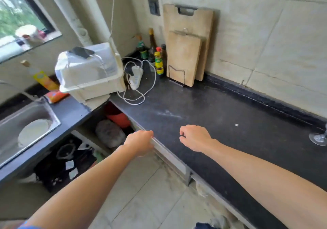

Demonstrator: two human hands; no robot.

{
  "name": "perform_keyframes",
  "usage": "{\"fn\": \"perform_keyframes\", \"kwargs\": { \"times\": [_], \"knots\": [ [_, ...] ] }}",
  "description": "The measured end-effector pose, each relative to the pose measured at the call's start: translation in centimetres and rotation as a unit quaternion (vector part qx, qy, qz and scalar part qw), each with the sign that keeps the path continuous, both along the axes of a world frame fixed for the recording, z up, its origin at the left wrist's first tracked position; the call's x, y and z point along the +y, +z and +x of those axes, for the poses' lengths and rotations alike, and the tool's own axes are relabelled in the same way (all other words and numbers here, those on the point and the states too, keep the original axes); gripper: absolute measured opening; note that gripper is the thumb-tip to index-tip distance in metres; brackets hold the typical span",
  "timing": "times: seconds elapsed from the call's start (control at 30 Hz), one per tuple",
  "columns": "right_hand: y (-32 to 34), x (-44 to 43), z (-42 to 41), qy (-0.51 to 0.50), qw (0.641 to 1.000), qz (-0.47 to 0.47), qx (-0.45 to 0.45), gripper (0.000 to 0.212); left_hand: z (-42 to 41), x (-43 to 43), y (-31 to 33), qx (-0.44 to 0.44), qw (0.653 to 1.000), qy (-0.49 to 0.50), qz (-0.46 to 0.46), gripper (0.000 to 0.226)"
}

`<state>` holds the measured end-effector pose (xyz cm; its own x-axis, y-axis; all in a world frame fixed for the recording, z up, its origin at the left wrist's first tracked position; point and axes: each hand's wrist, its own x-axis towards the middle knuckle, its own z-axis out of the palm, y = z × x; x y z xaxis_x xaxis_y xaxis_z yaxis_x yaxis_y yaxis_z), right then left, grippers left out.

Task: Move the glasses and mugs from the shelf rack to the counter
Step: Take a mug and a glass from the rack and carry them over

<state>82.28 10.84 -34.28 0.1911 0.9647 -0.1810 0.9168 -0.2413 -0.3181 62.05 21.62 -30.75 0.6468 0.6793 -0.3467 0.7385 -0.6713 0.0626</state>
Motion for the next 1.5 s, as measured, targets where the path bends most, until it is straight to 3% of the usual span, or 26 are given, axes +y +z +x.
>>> {"fn": "perform_keyframes", "kwargs": {
  "times": [0.33, 0.8, 0.9, 1.03, 1.17, 1.33, 1.5],
  "knots": [
    [5.7, 7.3, -29.4, 0.222, 0.974, 0.045, -0.025, 0.028, -32.4, -3.1, 5.1, 0.002, 0.978, 0.201, 0.059, 0.034],
    [9.9, 20.3, -62.9, 0.487, 0.865, 0.121, -0.008, 0.033, -63.1, -3.2, 8.3, -0.037, 0.867, 0.496, 0.039, 0.028],
    [10.9, 24.3, -69.6, 0.516, 0.846, 0.133, 0.006, 0.032, -68.2, -1.1, 9.8, -0.053, 0.844, 0.53, 0.061, 0.02],
    [12.8, 29.1, -78.3, 0.544, 0.826, 0.149, 0.016, 0.034, -74.8, 1.1, 12.4, -0.026, 0.815, 0.569, 0.104, 0.032],
    [15.0, 32.8, -86.0, 0.578, 0.8, 0.161, 0.035, 0.035, -81.4, 2.7, 13.9, -0.054, 0.765, 0.629, 0.127, 0.034],
    [17.1, 36.3, -94.5, 0.591, 0.786, 0.177, 0.033, 0.032, -89.1, 5.1, 14.6, -0.069, 0.738, 0.654, 0.149, 0.034],
    [18.1, 39.3, -103.4, 0.576, 0.794, 0.189, 0.045, 0.035, -98.6, 8.3, 15.0, -0.075, 0.74, 0.648, 0.163, 0.037]
  ]
}}
